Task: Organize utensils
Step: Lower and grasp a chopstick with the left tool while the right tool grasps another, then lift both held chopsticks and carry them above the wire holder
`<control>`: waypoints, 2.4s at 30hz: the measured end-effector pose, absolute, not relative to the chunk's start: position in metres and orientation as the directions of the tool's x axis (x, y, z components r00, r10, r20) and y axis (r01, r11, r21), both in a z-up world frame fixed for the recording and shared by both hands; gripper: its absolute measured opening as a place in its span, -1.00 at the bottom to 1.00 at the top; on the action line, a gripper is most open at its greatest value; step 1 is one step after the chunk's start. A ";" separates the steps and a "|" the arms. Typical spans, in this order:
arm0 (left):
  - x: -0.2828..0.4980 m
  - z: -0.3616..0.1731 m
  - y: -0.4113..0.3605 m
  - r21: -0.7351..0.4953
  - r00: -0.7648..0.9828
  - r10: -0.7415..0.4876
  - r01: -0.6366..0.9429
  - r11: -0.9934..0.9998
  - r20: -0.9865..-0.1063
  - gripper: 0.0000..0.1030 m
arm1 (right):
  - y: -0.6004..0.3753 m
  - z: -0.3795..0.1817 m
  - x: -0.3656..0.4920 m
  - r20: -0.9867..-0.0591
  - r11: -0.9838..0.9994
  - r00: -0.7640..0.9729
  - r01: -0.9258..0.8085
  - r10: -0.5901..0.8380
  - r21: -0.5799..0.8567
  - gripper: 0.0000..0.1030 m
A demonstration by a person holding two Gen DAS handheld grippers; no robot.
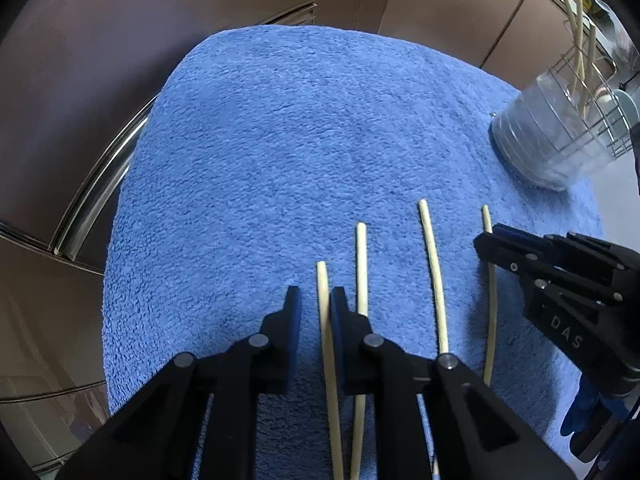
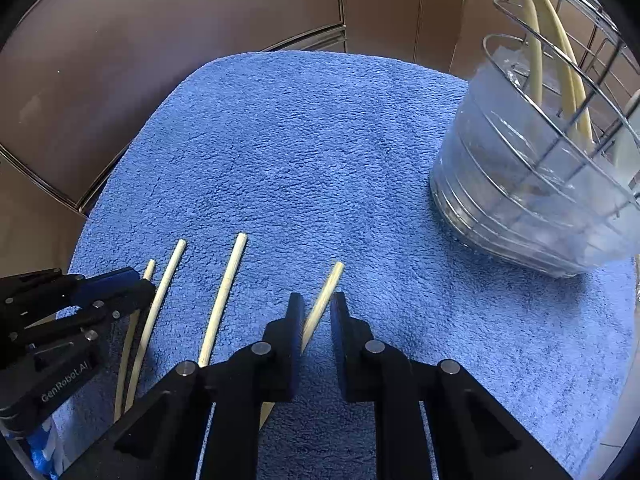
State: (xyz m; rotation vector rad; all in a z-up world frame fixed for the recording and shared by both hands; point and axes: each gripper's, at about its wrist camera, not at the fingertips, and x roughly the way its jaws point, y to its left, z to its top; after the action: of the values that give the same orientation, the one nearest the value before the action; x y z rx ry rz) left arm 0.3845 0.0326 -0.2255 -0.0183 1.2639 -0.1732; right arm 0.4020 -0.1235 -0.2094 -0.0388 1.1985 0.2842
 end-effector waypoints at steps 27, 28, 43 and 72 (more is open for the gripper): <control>0.326 -0.195 0.057 -0.170 0.385 -0.179 0.059 0.984 -0.905 -0.91 | -0.119 -0.169 0.334 -0.867 0.935 0.390 -0.291 0.310 0.203 -0.88; 0.322 -0.193 0.058 -0.175 0.395 -0.183 0.056 0.983 -0.900 -0.91 | -0.118 -0.167 0.331 -0.864 0.934 0.393 -0.292 0.315 0.207 -0.88; 0.265 -0.134 0.049 -0.177 0.556 -0.183 0.064 0.982 -0.811 -0.91 | -0.150 -0.106 0.256 -0.741 0.935 0.579 -0.291 0.339 0.201 -0.88; 0.226 -0.016 -0.023 -0.254 0.813 -0.354 0.260 0.931 -0.463 -0.91 | -0.237 -0.005 0.203 -0.328 0.948 0.891 -0.278 0.314 0.152 -0.88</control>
State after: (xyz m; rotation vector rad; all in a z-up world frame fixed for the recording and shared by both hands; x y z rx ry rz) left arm 0.2258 -0.0233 -0.0157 -0.1827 0.5283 -0.3297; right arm 0.2031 -0.2368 -0.0055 0.1019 0.3568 0.3081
